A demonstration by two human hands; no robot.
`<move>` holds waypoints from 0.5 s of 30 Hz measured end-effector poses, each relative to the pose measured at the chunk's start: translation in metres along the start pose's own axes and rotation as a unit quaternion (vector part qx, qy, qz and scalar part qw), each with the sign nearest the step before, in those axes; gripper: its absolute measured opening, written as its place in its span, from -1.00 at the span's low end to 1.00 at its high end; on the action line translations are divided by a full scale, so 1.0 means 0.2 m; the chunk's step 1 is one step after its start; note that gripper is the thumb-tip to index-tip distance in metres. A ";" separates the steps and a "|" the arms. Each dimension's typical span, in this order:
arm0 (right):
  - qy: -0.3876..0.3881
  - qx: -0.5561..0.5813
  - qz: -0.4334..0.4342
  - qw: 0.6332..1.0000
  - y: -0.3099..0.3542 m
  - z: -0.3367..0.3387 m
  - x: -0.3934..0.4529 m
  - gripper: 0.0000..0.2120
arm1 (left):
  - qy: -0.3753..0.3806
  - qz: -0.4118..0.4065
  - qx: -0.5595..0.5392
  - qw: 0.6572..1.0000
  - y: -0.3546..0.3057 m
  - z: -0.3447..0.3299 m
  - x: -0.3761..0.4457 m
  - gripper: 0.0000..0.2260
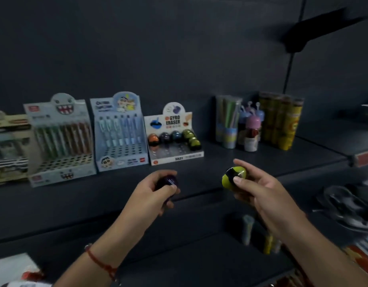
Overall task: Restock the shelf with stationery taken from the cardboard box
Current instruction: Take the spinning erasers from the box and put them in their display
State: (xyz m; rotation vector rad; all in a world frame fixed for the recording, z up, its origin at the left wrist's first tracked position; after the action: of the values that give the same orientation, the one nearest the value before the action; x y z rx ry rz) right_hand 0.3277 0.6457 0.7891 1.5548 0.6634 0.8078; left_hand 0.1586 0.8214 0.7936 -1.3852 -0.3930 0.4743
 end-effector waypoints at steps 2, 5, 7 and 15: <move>0.014 -0.014 0.015 1.000 0.03 -0.01 0.16 -0.65 | -0.021 -0.010 0.060 0.998 -0.03 0.07 0.09 -0.78; 0.027 -0.037 0.037 0.998 0.09 0.01 0.40 -0.68 | -0.033 -0.009 0.114 0.993 -0.06 0.15 0.25 -0.77; 0.041 -0.056 0.052 0.996 0.13 0.02 0.56 -0.69 | -0.038 0.000 0.130 0.991 -0.06 0.17 0.33 -0.77; 0.067 -0.129 0.095 0.985 0.18 0.06 1.09 -0.73 | -0.043 -0.015 0.229 0.972 -0.10 0.24 0.60 -0.77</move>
State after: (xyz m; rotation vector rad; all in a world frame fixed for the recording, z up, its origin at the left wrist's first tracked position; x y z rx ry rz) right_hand 0.4665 0.8073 0.8515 1.3489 0.4890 1.1033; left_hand 0.2367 0.9244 0.8185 -0.9116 -0.3477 0.5613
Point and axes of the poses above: each hand's wrist, its own x-axis towards the middle knuckle, its own z-axis out of the back of the hand, y = z × x, the point moved 9 cm from there along x, towards the middle knuckle, and after that the axes turned 11 degrees about y, right-handed, at the moved point
